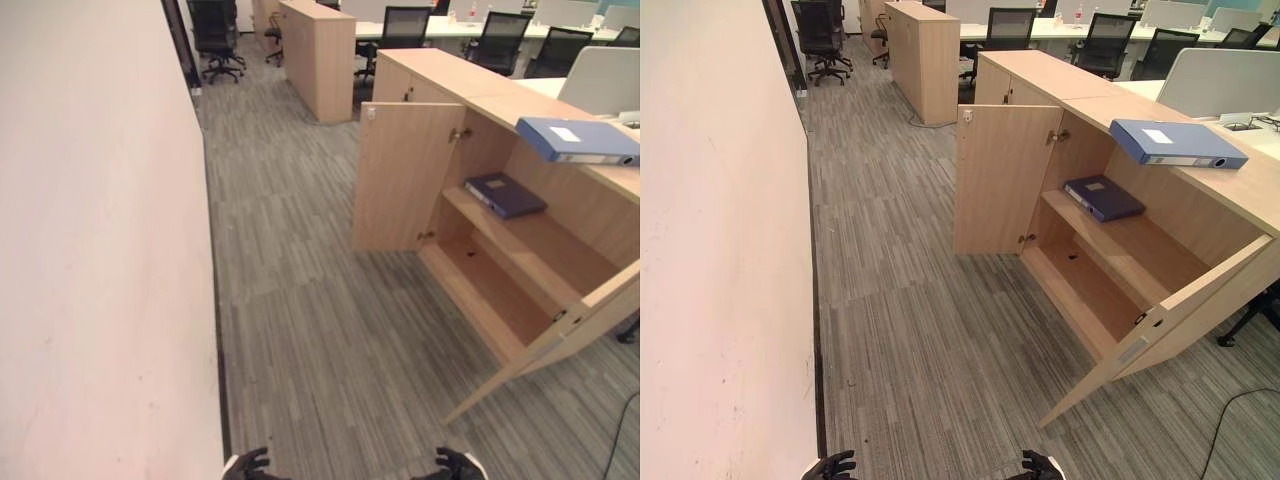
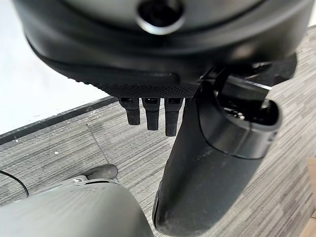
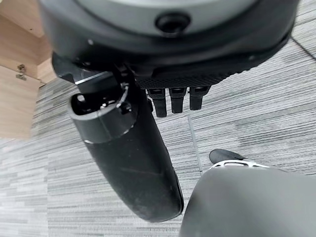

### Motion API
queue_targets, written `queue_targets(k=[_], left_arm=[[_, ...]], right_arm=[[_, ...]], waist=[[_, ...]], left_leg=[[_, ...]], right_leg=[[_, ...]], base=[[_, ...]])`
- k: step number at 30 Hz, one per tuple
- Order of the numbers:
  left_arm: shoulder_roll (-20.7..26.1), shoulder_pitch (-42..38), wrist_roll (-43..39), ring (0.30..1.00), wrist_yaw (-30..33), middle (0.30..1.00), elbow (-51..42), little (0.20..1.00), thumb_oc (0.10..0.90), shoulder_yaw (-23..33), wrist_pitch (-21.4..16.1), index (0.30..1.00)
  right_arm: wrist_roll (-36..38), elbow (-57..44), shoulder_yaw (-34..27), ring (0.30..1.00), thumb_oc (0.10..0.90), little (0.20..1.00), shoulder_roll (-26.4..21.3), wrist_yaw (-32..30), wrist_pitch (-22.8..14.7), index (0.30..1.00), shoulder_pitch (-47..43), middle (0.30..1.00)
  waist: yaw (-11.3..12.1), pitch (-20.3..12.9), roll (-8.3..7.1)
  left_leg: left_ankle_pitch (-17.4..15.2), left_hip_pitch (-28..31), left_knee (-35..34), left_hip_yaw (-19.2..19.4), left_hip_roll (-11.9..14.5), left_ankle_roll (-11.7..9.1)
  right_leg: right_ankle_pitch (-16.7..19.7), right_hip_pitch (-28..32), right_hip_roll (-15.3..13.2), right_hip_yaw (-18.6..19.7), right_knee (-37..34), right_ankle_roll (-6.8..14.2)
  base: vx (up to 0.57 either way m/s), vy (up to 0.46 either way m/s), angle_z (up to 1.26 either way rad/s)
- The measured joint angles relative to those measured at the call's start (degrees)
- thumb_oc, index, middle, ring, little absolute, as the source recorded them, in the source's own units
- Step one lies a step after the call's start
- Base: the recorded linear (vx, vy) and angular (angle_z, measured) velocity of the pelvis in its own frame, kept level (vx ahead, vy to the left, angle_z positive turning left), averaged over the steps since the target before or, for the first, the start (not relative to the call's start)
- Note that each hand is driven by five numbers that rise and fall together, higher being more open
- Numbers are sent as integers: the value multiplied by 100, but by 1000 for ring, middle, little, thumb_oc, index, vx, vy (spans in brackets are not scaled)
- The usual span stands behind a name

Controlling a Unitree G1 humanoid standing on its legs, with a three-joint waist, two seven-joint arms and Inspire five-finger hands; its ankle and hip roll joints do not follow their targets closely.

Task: Put the empty folder in the office cabinet

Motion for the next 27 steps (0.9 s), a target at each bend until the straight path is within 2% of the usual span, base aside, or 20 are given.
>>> queue_targets(k=[9, 22, 24, 27], left_arm=[[-37, -16, 1, 900, -7, 900, 156, 900, 800, 60, -6, 900], [-55, -32, -13, 900, -43, 900, 266, 900, 800, 72, -5, 900], [-40, -105, -25, 900, -99, 900, 281, 900, 800, 73, -6, 900], [-4, -259, -143, 900, -113, 900, 327, 900, 800, 78, -4, 900]], right_arm=[[2, 440, -8, 900, 800, 900, 31, 44, -28, 900, -83, 900], [4, 520, -75, 900, 800, 900, 31, 103, 1, 900, -142, 900], [40, 593, -74, 900, 800, 900, 36, 111, -3, 900, -171, 900], [70, 687, -98, 900, 800, 900, 63, 124, 9, 900, -329, 900]], waist=[[-7, -14, 31], [-6, -38, 48], [9, -20, 37], [20, 43, -22]], left_leg=[[-1, -5, 0, -41, 0, -2], [17, -32, 31, -145, 20, -25], [-49, -245, 270, -157, 60, -123], [-83, -685, 732, -201, 130, -305]], right_leg=[[3, 15, 0, -15, 1, -5], [-40, 18, 41, -66, 51, -45], [-142, -147, 57, -70, 221, -52], [-191, -392, 129, -150, 413, -182]], base=[[4, -8, 1], [6, -63, 4], [-69, -98, 6], [-32, -140, 24]])
